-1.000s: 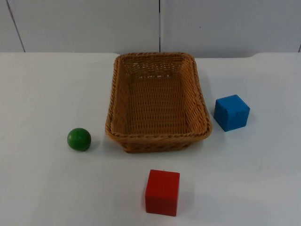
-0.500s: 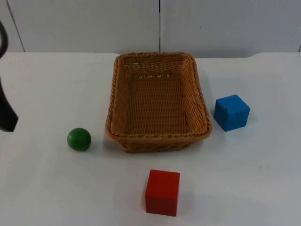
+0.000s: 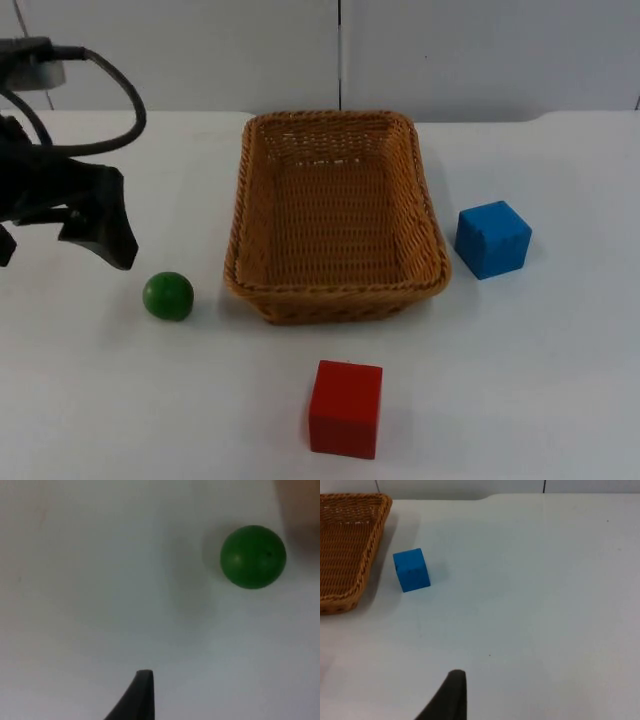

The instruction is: Place all geometric objects except the red cube into the basket.

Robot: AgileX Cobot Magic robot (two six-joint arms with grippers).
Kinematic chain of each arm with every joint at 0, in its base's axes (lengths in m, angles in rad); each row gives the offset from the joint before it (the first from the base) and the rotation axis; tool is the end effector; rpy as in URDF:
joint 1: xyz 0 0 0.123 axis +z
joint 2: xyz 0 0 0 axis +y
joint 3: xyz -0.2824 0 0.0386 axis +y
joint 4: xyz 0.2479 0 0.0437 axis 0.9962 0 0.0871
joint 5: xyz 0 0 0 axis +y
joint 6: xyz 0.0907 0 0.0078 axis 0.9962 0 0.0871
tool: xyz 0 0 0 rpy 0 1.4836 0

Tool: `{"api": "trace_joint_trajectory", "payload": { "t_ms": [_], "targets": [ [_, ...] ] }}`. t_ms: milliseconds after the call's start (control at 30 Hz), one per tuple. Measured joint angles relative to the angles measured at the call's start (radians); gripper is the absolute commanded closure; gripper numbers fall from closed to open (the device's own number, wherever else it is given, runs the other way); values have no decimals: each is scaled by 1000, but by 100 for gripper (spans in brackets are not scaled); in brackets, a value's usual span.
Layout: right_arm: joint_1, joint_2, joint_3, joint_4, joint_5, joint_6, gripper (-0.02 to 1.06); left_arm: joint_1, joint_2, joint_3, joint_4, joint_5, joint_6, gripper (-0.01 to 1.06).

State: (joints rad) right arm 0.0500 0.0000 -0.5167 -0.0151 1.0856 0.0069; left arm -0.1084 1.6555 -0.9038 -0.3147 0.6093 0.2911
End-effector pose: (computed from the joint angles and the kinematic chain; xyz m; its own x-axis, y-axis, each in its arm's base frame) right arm -0.0078 -0.0016 0.2798 -0.4627 -0.0233 -0.8862 -0.0382 0.9992 -0.0063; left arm 0.2979 -0.0487 0.1787 -0.9382 0.1320 -0.3199 0.1904 0.9688 -0.1585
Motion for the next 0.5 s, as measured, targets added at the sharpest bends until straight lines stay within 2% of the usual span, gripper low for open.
{"api": "trace_joint_trajectory", "payload": {
  "t_ms": [67, 100, 133, 267, 500],
  "targets": [
    [0, -1, 0, 2, -1, 0, -1, -9, 20, -8, 0, -12, -4, 12],
    [0, -3, 0, 2, -1, 0, -1, -19, 32, -13, 3, -32, -30, 12],
    [0, -3, 0, 2, -1, 0, -1, -26, 39, -14, 11, -51, -58, 16],
    [0, 0, 0, 2, -1, 0, -1, -28, 43, -17, 27, -71, -105, 17],
    [0, 0, 0, 2, -1, 0, -1, -34, 43, -17, 23, -23, -106, 17]
  ]
}}
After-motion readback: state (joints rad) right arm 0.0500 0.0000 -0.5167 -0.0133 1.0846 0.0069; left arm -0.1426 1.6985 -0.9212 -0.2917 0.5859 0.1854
